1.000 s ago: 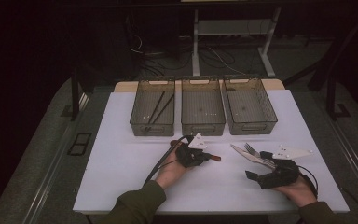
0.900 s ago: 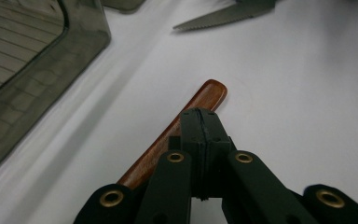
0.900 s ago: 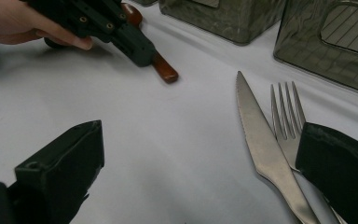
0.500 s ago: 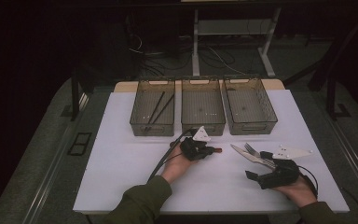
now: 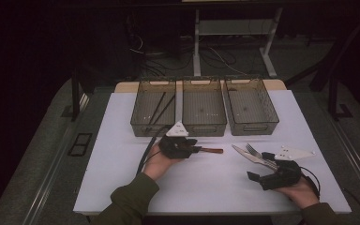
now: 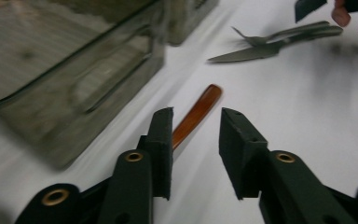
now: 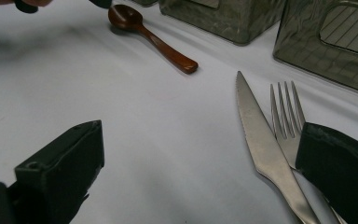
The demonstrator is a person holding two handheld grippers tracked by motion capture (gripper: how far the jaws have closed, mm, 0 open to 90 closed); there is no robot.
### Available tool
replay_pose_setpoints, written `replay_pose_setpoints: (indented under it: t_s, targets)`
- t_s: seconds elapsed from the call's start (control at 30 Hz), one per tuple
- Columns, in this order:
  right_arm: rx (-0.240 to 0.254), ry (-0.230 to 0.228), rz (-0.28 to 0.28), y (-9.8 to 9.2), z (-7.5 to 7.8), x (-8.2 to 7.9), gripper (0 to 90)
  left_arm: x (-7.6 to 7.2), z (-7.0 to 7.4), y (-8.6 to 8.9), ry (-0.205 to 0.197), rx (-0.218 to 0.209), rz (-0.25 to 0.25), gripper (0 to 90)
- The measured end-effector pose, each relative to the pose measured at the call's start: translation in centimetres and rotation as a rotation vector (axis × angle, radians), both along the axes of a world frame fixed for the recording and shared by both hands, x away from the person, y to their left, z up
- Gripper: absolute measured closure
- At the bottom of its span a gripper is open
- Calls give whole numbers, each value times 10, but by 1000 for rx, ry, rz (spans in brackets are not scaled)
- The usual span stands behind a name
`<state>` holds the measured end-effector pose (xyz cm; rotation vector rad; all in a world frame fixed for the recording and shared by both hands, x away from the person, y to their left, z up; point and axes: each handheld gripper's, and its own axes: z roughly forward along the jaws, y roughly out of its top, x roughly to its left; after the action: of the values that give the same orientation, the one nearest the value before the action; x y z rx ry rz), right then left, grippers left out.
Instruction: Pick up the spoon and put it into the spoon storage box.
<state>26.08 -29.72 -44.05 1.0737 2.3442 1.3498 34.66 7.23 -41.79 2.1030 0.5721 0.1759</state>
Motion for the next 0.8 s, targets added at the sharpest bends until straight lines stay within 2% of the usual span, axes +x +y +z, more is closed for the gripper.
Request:
replay_pose_setpoints:
  t_s: [0.13,0.27,0.47,0.53,0.67,0.73,0.8]
  targets:
    - [-1,2,-2,0,0,0,6,1,-1,21,9,-9,47,550]
    - [0,1,-4,0,0,0,6,4,-6,33,-7,27,87,479]
    - [-2,1,-3,0,0,0,6,13,-15,34,5,35,109,463]
    - [-2,1,-1,0,0,0,6,17,-21,33,0,70,117,459]
    - [-1,1,-2,0,0,0,6,20,-25,32,9,75,134,439]
    - [-1,1,-2,0,0,0,6,23,-28,33,12,101,129,436]
    - [-1,-1,-1,0,0,0,6,23,-30,34,23,102,133,432]
